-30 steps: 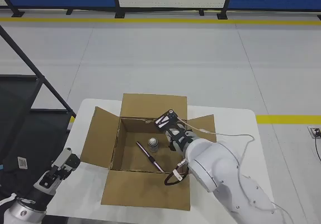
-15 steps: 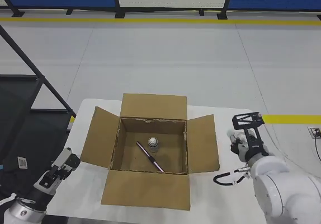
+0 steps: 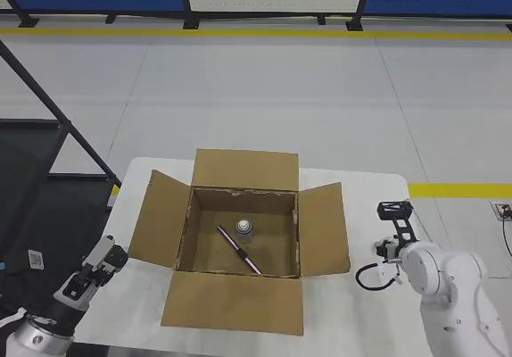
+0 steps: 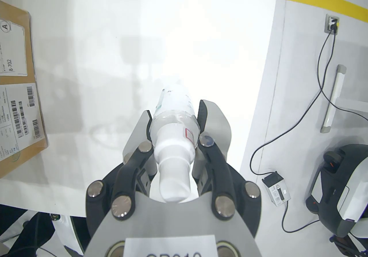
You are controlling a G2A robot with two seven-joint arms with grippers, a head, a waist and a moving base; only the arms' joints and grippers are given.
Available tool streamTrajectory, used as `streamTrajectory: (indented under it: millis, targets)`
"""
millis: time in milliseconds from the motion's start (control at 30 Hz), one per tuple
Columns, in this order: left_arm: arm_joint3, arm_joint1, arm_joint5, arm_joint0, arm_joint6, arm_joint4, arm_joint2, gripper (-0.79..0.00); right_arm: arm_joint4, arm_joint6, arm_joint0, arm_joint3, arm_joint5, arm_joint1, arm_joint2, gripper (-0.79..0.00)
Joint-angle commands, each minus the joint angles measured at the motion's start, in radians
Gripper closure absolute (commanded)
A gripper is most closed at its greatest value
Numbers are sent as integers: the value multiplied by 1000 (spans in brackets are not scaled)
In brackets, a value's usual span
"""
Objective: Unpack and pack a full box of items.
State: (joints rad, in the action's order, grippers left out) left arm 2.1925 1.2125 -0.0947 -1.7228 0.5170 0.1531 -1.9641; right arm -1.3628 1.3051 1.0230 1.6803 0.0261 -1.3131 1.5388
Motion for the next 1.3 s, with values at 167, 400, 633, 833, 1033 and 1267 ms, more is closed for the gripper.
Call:
streamTrajectory:
  millis: [167, 400, 633, 833, 1033, 1267]
  targets:
    - [0, 0, 0, 0, 0, 0, 0, -785, 38, 63, -66, -121, -34, 3, -18, 0]
    - [0, 0, 0, 0, 0, 0, 0, -785, 58, 50, -94, -171, -39, 6, -29, -779]
    - [0, 0, 0, 0, 0, 0, 0, -785, 67, 38, -96, -177, -37, 10, -35, -785]
    - [0, 0, 0, 0, 0, 0, 0, -785, 45, 27, -55, -29, -13, 18, -17, -785]
    - [0, 0, 0, 0, 0, 0, 0, -785, 33, 62, -61, 12, 3, 17, -53, -785]
    - [0, 0, 0, 0, 0, 0, 0, -785, 51, 12, -72, 23, 16, 18, -62, -785]
